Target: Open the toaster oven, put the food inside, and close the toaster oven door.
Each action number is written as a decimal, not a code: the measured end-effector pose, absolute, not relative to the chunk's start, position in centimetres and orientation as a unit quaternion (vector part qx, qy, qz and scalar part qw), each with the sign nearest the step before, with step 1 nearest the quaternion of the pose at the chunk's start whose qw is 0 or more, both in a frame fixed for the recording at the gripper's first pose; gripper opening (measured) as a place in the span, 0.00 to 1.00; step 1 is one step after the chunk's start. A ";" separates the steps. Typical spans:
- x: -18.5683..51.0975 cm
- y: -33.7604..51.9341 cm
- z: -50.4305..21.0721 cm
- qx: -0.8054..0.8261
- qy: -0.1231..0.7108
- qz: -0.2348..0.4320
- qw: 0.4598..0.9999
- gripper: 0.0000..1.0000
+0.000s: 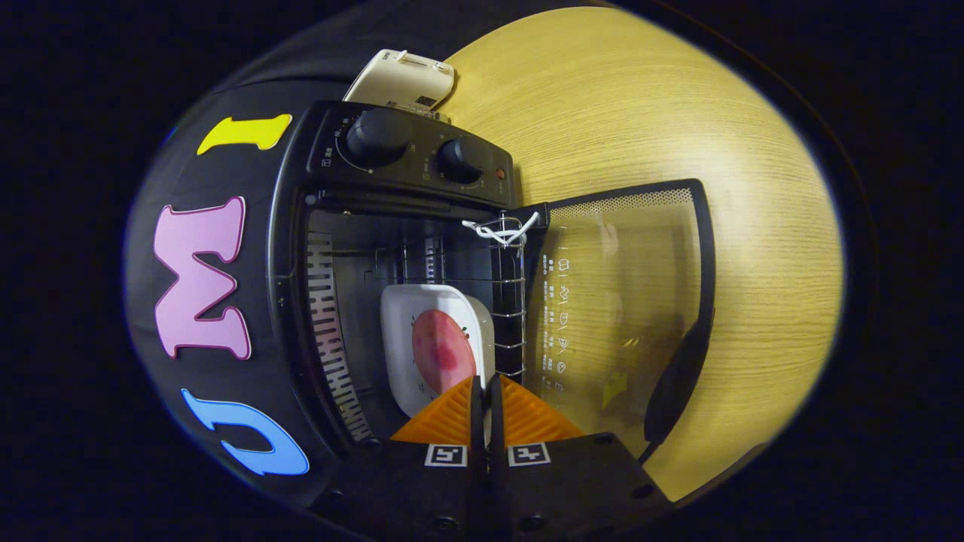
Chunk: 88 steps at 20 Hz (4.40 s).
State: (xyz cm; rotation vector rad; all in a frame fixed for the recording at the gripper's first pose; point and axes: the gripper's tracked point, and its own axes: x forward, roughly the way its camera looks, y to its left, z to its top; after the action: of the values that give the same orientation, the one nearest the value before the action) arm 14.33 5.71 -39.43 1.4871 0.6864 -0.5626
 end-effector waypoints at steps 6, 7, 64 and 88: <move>15.6 6.8 -38.9 0.683 0.287 -0.205 0.639 0.29; 15.2 7.0 -38.7 0.679 0.289 -0.201 0.645 0.38; 0.6 4.6 -41.0 0.003 0.452 0.037 0.891 1.00; 2.6 0.8 -16.5 0.020 0.180 0.027 0.983 1.00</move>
State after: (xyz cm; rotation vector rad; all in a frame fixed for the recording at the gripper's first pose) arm 2.61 0.76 -16.55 0.0401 0.3623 0.0539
